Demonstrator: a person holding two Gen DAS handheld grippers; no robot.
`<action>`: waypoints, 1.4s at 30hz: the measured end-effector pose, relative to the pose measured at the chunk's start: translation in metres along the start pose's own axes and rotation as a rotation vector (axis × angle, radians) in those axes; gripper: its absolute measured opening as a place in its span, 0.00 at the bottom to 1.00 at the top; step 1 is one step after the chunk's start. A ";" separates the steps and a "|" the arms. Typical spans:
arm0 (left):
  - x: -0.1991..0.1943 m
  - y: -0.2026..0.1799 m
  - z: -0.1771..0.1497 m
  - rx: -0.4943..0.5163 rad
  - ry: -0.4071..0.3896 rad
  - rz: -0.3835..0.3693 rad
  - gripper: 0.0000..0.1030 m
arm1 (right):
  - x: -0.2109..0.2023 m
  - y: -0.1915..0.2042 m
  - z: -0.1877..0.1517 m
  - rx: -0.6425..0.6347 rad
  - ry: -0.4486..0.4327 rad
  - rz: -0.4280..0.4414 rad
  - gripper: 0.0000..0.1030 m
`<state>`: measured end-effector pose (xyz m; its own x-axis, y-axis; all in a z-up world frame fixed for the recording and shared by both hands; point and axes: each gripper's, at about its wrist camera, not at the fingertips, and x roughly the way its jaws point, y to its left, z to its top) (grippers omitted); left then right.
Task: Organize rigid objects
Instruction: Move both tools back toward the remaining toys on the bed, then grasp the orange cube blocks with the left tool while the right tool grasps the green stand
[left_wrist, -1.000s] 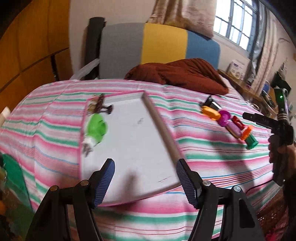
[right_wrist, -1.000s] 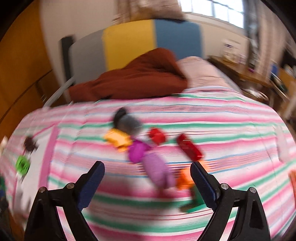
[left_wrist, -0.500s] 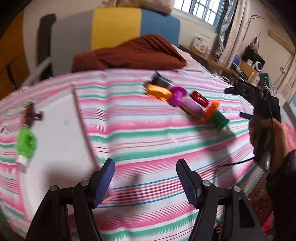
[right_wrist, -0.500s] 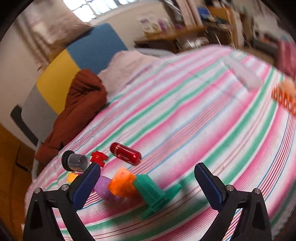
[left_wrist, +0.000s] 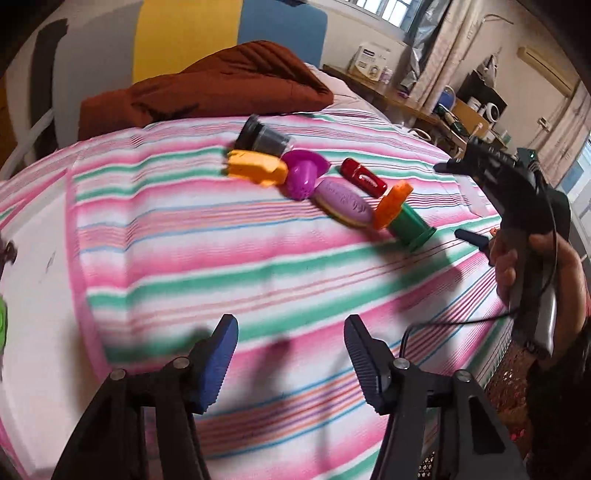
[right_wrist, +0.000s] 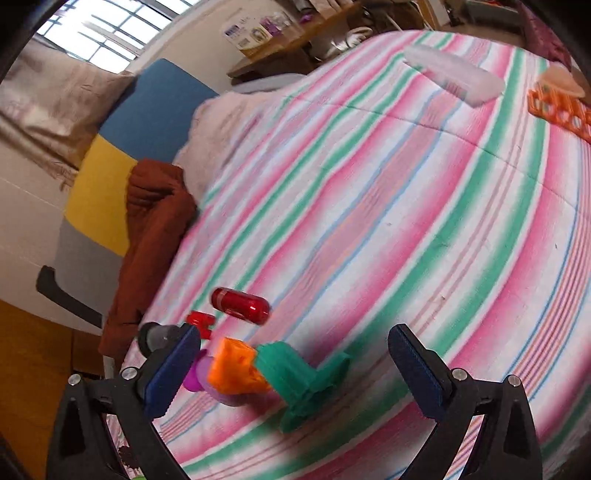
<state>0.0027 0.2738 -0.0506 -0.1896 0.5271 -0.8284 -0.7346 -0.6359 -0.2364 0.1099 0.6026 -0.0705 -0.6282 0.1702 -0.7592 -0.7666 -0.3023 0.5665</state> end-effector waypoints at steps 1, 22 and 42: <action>0.001 -0.002 0.004 0.007 -0.001 -0.019 0.55 | 0.001 -0.002 0.000 0.011 0.012 0.005 0.99; 0.042 -0.092 0.064 0.396 -0.102 -0.036 0.42 | -0.006 0.007 -0.001 -0.037 -0.003 0.052 0.99; 0.102 -0.126 0.098 0.389 -0.045 -0.171 0.25 | -0.004 -0.003 0.007 0.011 -0.009 0.043 0.97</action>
<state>0.0124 0.4631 -0.0557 -0.0657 0.6359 -0.7689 -0.9474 -0.2816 -0.1519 0.1135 0.6093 -0.0672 -0.6615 0.1659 -0.7314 -0.7405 -0.2990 0.6019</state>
